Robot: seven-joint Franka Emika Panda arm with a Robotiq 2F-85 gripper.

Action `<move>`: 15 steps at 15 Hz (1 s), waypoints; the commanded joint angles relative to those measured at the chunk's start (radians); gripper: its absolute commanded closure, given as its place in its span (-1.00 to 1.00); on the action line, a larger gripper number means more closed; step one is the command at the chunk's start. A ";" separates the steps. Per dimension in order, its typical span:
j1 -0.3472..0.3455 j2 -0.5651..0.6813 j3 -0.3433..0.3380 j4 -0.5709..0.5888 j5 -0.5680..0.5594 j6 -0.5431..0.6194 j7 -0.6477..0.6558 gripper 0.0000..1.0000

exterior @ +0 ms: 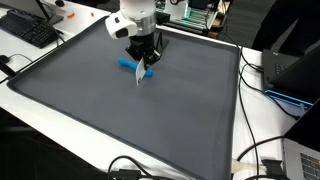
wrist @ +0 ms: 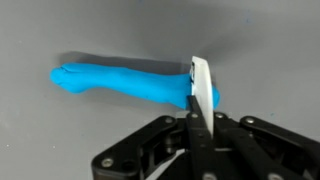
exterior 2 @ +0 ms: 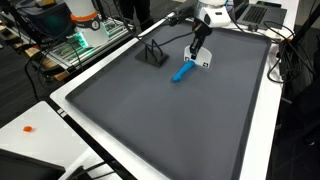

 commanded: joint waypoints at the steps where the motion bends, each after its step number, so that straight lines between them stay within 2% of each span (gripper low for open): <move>1: 0.004 0.037 -0.019 -0.017 -0.014 0.017 -0.011 0.98; 15: -0.021 -0.001 -0.002 -0.048 0.034 -0.046 -0.042 0.98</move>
